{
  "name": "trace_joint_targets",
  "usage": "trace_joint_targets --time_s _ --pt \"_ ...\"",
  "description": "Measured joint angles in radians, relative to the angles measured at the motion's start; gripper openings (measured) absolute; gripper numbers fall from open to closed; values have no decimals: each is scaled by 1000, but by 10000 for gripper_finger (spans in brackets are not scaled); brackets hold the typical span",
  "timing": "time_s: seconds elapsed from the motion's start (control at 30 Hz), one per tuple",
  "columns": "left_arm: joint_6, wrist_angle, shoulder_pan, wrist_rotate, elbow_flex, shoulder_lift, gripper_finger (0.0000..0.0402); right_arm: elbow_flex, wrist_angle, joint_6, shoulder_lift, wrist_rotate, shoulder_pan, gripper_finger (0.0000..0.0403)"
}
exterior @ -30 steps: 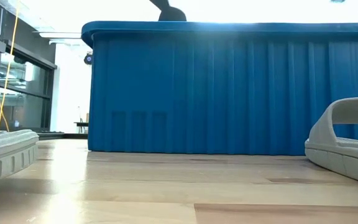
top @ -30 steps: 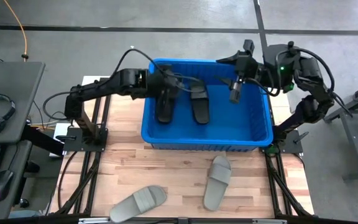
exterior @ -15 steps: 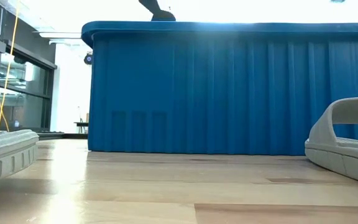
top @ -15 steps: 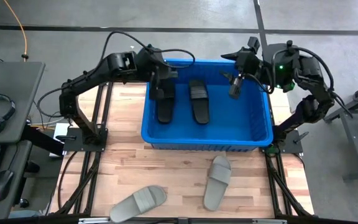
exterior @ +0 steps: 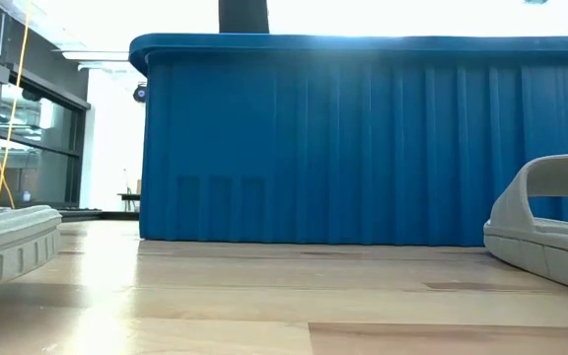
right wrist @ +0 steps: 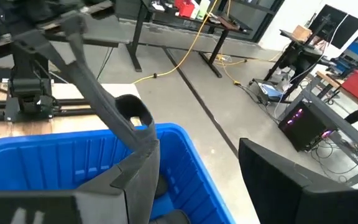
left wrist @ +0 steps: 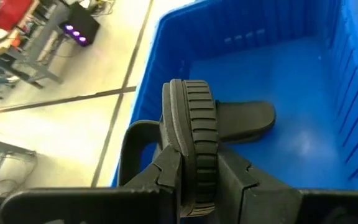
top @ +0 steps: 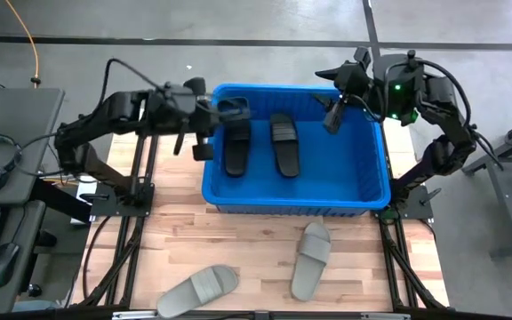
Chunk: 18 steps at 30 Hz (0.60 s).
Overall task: Pick and place slides into bin
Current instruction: Put the black slides on top of the black slides into the blue bin
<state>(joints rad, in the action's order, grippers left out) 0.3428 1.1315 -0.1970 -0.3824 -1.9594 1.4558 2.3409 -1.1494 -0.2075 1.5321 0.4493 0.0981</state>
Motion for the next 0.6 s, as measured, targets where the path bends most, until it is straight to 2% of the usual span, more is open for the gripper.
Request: trace_joint_targets --time_s 0.13,0.23,0.33,0.6 --pt "-14 -102 37 -78 184 -76 44 -1 1 9 9 -9 0 208" --pt "29 -274 55 -129 330 -137 44 -1 0 17 20 -12 0 208" --pt "57 -402 52 -83 451 -177 44 -1 2 19 31 -12 0 208" --pt "140 -547 29 -44 690 -184 47 0 4 54 63 -11 0 208"
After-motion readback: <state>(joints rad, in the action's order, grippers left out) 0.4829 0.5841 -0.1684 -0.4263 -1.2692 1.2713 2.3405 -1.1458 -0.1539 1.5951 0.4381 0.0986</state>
